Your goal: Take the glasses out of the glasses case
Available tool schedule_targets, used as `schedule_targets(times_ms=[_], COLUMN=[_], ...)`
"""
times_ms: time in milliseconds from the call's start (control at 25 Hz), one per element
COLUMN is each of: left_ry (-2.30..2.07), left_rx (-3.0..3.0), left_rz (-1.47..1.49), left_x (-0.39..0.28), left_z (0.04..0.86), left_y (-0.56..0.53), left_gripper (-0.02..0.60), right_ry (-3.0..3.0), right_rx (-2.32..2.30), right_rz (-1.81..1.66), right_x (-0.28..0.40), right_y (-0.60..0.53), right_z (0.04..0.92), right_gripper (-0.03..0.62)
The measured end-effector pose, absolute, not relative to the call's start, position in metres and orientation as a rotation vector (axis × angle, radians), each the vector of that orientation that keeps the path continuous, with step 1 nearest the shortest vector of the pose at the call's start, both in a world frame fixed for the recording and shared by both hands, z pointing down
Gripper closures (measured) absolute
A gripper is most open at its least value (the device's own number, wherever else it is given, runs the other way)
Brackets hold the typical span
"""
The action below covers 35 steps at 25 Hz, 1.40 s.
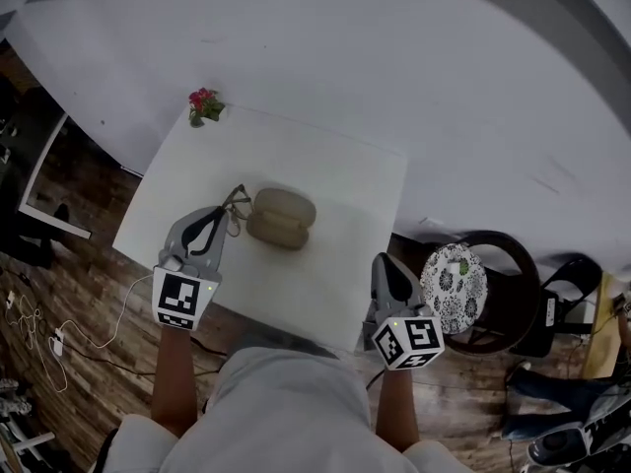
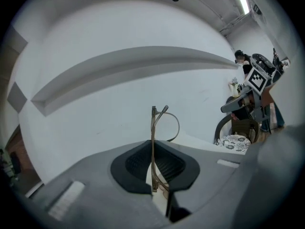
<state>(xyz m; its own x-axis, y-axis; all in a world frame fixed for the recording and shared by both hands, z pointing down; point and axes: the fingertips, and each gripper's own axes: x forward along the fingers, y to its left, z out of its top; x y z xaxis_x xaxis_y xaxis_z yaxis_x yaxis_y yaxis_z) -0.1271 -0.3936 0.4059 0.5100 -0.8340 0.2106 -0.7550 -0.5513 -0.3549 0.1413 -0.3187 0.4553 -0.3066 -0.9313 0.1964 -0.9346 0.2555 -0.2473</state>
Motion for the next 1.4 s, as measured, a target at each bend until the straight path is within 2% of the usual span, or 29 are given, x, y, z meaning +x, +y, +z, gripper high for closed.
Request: schedule_targets(times_ms=[560, 1400], left_ry=[1.594, 1.694], left_rx=[-2.457, -2.406], left_rz=[-0.219, -0.090], left_x=[-0.162, -0.185], left_z=[0.364, 0.351], left_y=[-0.335, -0.316], left_gripper=[0.560, 0.560], right_ry=[-2.518, -2.509], right_rx=[1.851, 1.862], right_rz=[0.397, 0.253], right_x=[0.153, 0.156], right_y=[-0.297, -0.297], right_z=[0.432, 0.408], right_gripper=[0.591, 0.591])
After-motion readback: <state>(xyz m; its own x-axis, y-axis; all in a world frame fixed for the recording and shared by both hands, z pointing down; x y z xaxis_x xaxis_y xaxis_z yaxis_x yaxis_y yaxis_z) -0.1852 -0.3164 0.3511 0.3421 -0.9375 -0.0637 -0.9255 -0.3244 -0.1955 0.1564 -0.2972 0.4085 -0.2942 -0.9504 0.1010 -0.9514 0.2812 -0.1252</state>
